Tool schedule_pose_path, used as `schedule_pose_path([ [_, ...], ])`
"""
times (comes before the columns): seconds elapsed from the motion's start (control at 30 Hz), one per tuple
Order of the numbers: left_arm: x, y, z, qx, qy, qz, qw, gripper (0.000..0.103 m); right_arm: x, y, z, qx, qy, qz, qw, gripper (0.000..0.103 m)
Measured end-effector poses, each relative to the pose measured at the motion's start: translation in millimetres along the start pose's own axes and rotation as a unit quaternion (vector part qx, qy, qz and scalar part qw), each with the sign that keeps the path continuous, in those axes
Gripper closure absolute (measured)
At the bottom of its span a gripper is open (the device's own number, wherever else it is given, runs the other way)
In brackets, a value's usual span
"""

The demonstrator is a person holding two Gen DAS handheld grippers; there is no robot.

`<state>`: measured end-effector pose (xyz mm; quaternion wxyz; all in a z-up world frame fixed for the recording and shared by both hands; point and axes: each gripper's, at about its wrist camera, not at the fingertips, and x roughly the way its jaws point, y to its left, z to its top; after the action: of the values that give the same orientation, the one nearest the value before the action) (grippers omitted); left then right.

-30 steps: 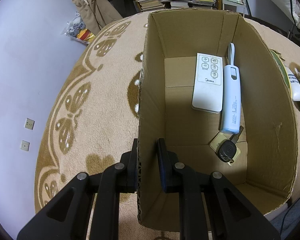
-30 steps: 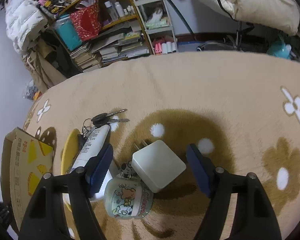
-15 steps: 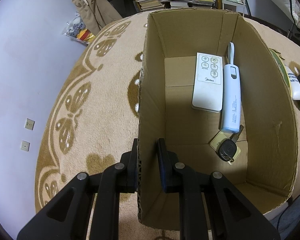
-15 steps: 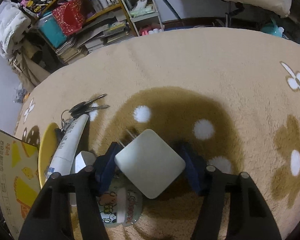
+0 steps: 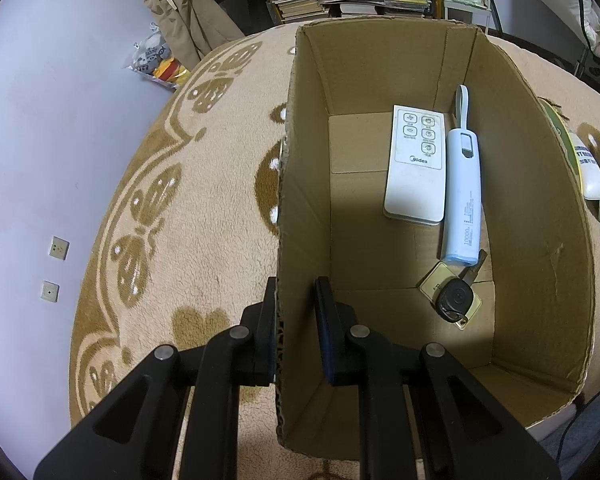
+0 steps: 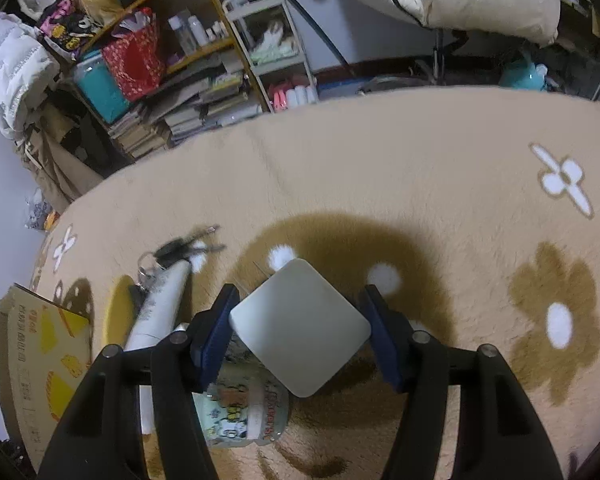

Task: Organize rigid objects
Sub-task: 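Close the right tool on the square white charger and lift it, then carry the charger into the box and release it beside the keys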

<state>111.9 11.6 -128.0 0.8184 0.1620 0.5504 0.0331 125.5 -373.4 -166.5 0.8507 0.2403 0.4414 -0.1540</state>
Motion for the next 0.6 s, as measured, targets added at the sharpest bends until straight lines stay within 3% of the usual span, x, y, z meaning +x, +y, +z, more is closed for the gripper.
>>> schedule_pose_path([
  [0.33, 0.2, -2.0, 0.6, 0.001, 0.000, 0.001, 1.0000, 0.086, -31.3, 54.8, -0.4, -0.055, -0.025, 0.061, 0.996, 0.037],
  [0.6, -0.5, -1.1, 0.9, 0.002, -0.001, 0.004, 1.0000, 0.086, -63.1, 114.8, -16.9, -0.117, -0.036, 0.125, 0.984, 0.037],
])
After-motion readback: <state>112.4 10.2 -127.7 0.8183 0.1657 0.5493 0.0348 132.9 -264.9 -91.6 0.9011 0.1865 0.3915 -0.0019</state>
